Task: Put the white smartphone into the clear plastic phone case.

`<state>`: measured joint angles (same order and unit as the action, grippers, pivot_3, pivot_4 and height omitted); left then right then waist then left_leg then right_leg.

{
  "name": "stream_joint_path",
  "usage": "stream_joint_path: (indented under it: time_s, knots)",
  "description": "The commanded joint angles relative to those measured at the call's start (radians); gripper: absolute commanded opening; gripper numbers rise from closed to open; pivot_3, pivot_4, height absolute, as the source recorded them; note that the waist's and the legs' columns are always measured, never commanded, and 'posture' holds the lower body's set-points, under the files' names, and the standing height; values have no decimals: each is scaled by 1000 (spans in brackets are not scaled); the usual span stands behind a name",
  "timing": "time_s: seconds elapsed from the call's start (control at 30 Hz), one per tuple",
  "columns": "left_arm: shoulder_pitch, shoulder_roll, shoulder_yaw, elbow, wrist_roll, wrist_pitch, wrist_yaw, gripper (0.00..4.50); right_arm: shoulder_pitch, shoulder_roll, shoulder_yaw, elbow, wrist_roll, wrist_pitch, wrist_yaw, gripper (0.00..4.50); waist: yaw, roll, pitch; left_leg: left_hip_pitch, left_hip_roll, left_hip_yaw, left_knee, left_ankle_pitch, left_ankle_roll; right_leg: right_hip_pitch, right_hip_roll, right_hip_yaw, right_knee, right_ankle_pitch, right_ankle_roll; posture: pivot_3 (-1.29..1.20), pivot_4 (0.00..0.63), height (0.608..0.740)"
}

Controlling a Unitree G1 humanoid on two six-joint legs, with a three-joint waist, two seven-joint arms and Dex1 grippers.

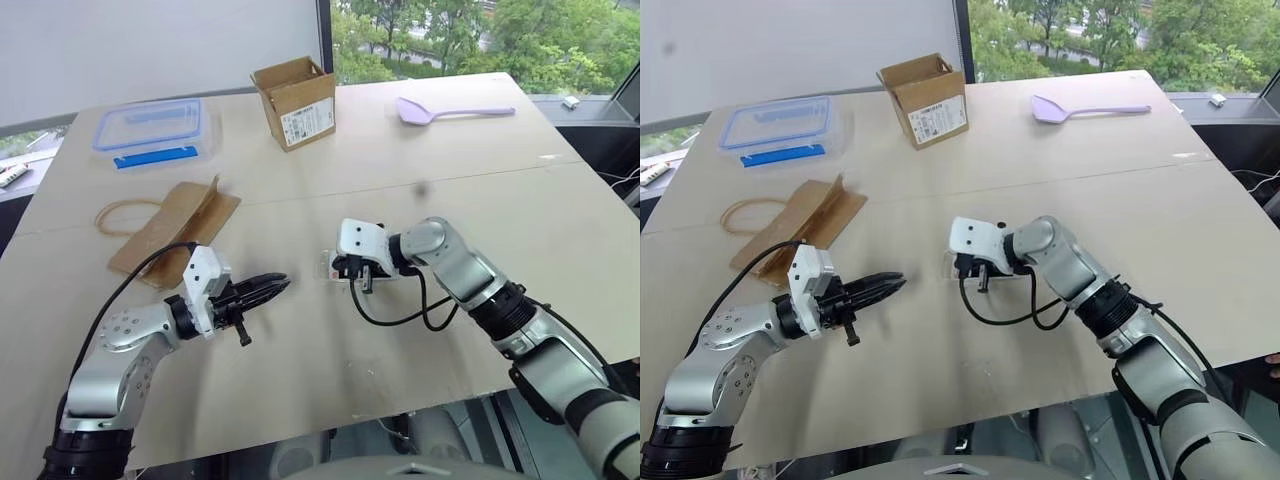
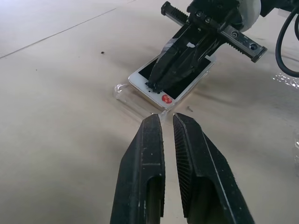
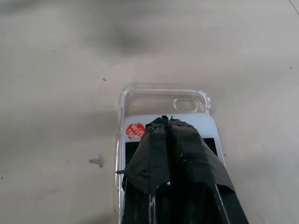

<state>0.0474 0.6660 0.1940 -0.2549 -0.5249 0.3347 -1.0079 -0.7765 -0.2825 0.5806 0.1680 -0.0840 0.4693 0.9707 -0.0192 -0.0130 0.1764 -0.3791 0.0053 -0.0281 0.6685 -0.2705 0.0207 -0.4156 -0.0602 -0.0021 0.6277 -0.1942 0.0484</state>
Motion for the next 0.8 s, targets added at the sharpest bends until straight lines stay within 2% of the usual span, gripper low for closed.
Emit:
stream_joint_path:
  time_s: [0.03,0.17,0.37,0.57,0.67,0.8]
  knots:
    - [-4,6,6,-6,0,-22,-4,429,47,12,51,108,-42,37,-8,0,-2,0,-3,0,0,0,0,0,0,0,0,0,0,0,0,0,150,740]
    - [0,2,5,-8,2,-23,-4,429,53,38,-9,115,-6,47,-26,0,-3,1,-9,2,0,0,0,0,0,1,1,0,0,0,0,0,150,740]
    - [11,-1,8,-15,1,-21,1,429,27,65,-181,-137,189,222,20,0,0,2,-7,-1,1,-1,0,0,0,-1,1,0,0,0,0,0,150,740]
    - [12,-9,6,-13,-1,-22,5,429,-36,65,-257,-232,222,296,-69,0,0,3,-7,-7,0,-1,-1,0,0,-7,1,0,0,2,3,0,150,740]
    - [11,-12,4,-11,0,-23,5,429,-75,44,-257,-183,183,270,-119,0,1,4,-6,-7,0,-1,-1,0,0,-7,1,0,-1,2,3,0,150,740]
    - [9,-16,0,-5,3,-27,3,429,-75,-6,-154,-58,89,188,-127,0,2,3,-7,-7,0,0,-1,0,0,-7,1,0,-1,0,0,0,150,740]
